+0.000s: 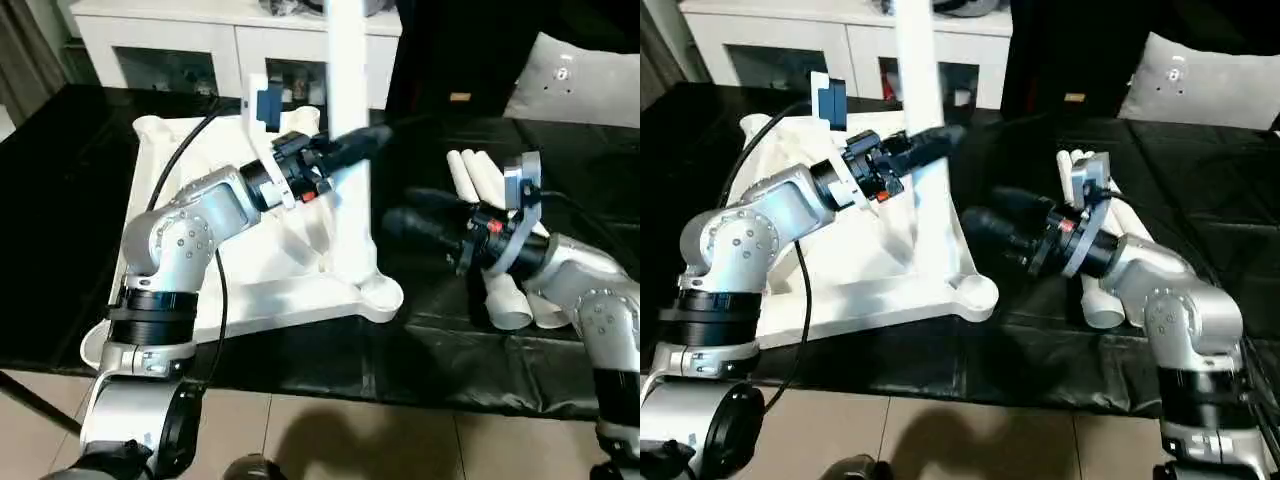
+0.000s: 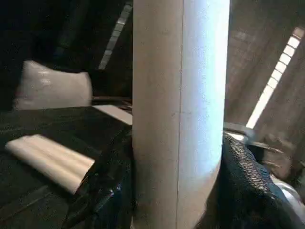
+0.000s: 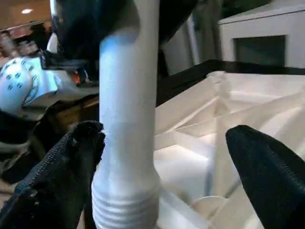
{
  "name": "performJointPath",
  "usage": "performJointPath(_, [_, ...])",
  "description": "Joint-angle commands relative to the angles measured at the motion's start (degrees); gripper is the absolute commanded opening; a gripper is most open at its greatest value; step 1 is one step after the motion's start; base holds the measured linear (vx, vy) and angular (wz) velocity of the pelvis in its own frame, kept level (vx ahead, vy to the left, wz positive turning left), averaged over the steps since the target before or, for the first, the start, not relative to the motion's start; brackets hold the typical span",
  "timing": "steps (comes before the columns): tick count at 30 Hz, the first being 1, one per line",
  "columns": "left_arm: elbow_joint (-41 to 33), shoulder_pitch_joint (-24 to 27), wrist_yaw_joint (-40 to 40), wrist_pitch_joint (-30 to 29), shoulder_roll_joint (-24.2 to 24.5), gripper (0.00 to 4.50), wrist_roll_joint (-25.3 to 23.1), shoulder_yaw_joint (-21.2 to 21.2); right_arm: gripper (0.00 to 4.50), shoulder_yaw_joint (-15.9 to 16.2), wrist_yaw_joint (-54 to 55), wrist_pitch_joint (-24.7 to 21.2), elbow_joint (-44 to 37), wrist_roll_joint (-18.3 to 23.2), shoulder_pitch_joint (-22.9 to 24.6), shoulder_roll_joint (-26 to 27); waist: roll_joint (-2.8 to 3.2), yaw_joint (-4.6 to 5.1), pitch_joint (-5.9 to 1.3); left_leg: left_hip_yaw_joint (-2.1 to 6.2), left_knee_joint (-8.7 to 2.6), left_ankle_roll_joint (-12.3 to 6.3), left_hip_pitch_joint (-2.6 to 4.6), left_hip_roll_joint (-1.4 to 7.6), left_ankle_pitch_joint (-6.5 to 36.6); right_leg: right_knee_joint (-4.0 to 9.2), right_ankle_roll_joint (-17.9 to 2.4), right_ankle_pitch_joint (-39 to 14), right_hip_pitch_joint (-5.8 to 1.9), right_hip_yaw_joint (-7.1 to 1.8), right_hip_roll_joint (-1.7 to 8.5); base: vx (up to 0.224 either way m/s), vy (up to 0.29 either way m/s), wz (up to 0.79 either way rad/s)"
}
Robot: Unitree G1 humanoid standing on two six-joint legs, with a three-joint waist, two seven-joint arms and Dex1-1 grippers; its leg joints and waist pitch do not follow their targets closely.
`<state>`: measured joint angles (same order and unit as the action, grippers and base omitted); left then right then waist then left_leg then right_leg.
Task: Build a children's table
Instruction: Pick table leg
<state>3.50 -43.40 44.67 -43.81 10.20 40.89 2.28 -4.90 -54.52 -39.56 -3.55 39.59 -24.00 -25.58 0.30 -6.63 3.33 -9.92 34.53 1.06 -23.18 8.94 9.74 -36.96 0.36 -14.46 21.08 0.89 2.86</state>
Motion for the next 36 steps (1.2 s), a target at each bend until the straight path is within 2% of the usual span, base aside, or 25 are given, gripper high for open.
performJointPath(1, [-2.13,-0.21,2.18,0.51,0.6,1.86,0.12,-1.83,4.5,0.69,-1.03,-0.49,-0.86,0.32,0.26,-0.61,-0.89,-0.11,-3.85,1.27,-3.4,-2.83,1.74,3.96,4.28,4.31,-14.41,1.89,-2.02,-1.93,5.34,0.0,0.0,0.0])
performJointPath(5, [-3.43,0.17,5.05,1.95,1.79,1.86,-1.37,-4.72,4.5,3.63,-4.34,-1.1,-1.22,0.15,-0.35,-1.81,-0.81,-0.1,-3.86,1.25,-3.39,-2.48,1.79,3.97,4.36,4.36,-13.81,1.18,-1.98,-1.99,5.28,0.0,0.0,0.0])
performJointPath(10, [-3.7,-0.1,6.79,3.06,1.81,1.86,-1.97,-5.55,4.5,4.78,-5.94,-1.53,-0.03,0.04,-1.88,-2.01,-0.86,-0.12,-3.97,1.24,-3.29,-2.78,1.73,3.93,3.53,4.15,-14.14,2.43,-2.04,-1.92,5.3,0.0,0.0,0.0])
performJointPath(11, [-3.75,-0.12,6.82,2.99,1.83,1.86,-1.98,-5.64,4.32,4.86,-6.06,-1.56,0.1,0.06,-2.05,-2.01,-0.86,-0.12,-3.97,1.24,-3.29,-2.78,1.73,3.93,3.53,4.15,-14.14,2.43,-2.04,-1.92,5.3,0.0,0.0,0.0])
performJointPath(13, [-4.06,-0.04,6.86,3.25,1.74,1.86,-2.09,-6.33,4.32,5.69,-7.08,-1.53,0.71,-0.1,-2.74,-1.96,-0.89,-0.12,-3.99,1.23,-3.24,-2.87,1.72,3.92,3.45,4.11,-14.33,2.95,-2.06,-1.92,5.3,0.0,0.0,0.0])
performJointPath(14, [-4.14,0.03,6.93,3.44,1.67,1.86,-2.15,-6.67,4.1,6.18,-7.48,-1.33,0.99,-0.16,-2.95,-1.96,-0.89,-0.11,-4.0,1.22,-3.2,-2.95,1.7,3.88,3.33,4.09,-14.49,3.05,-2.06,-1.9,5.29,0.0,0.0,0.0])
performJointPath(21, [-3.69,0.18,7.39,4.65,1.42,1.86,-3.61,-8.01,3.54,7.23,-7.97,-1.18,1.9,-0.56,-3.71,-1.32,-0.87,-0.13,-4.09,1.22,-3.12,-3.35,1.68,3.92,2.76,3.95,-14.8,4.25,-2.11,-1.89,5.25,0.0,0.0,0.0])
performJointPath(22, [-3.69,0.18,7.46,4.69,1.44,1.86,-3.68,-8.11,3.31,7.27,-7.89,-1.18,2.04,-0.6,-3.79,-1.22,-0.88,-0.12,-4.11,1.21,-3.11,-3.3,1.7,3.92,2.81,3.9,-14.87,4.24,-2.11,-1.87,5.27,0.0,0.0,0.0])
performJointPath(25, [-3.9,0.27,7.35,4.71,1.26,1.86,-3.79,-8.3,3.23,7.52,-8.05,-1.06,2.43,-0.7,-3.97,-1.05,-0.88,-0.15,-4.13,1.21,-3.08,-3.16,1.74,3.92,2.75,3.84,-15.06,4.37,-2.12,-1.85,5.26,0.0,0.0,0.0])
performJointPath(26, [-3.98,0.3,7.27,4.72,1.17,1.86,-3.78,-8.38,2.98,7.64,-8.09,-1.1,2.5,-0.7,-4.01,-0.96,-0.85,-0.14,-4.11,1.19,-3.08,-3.13,1.76,3.91,2.97,3.88,-15.15,4.2,-2.08,-1.85,5.26,0.0,0.0,0.0])
performJointPath(28, [-3.98,0.3,7.27,4.72,1.17,1.86,-3.78,-8.38,2.98,7.64,-8.09,-1.1,2.5,-0.7,-4.01,-0.96,-0.91,-0.18,-4.15,1.18,-3.06,-3.16,1.71,3.89,2.77,3.83,-15.13,4.49,-2.17,-1.87,5.27,0.0,0.0,0.0])
performJointPath(31, [-3.79,0.29,7.23,5.02,1.09,1.86,-3.85,-8.73,2.6,7.87,-8.08,-1.04,2.89,-0.69,-4.17,-0.74,-0.78,-0.18,-4.2,1.2,-3.0,-3.44,1.71,3.88,2.48,3.77,-15.18,5.19,-2.15,-1.84,5.25,0.0,0.0,0.0])
performJointPath(34, [-3.58,0.29,7.29,5.26,0.91,1.86,-4.16,-8.88,2.48,7.97,-8.1,-1.08,3.17,-0.63,-4.26,-0.55,-0.8,-0.17,-4.19,1.22,-3.0,-3.47,1.68,3.9,2.71,3.75,-15.33,5.09,-2.17,-1.82,5.26,0.0,0.0,0.0])
performJointPath(36, [-3.56,0.37,7.15,5.3,0.7,1.86,-4.37,-8.84,2.2,8.02,-8.12,-1.07,3.18,-0.75,-4.25,-0.42,-0.78,-0.19,-4.21,1.22,-3.0,-3.38,1.78,3.95,2.86,3.8,-15.31,4.75,-2.14,-1.84,5.25,0.0,0.0,0.0])
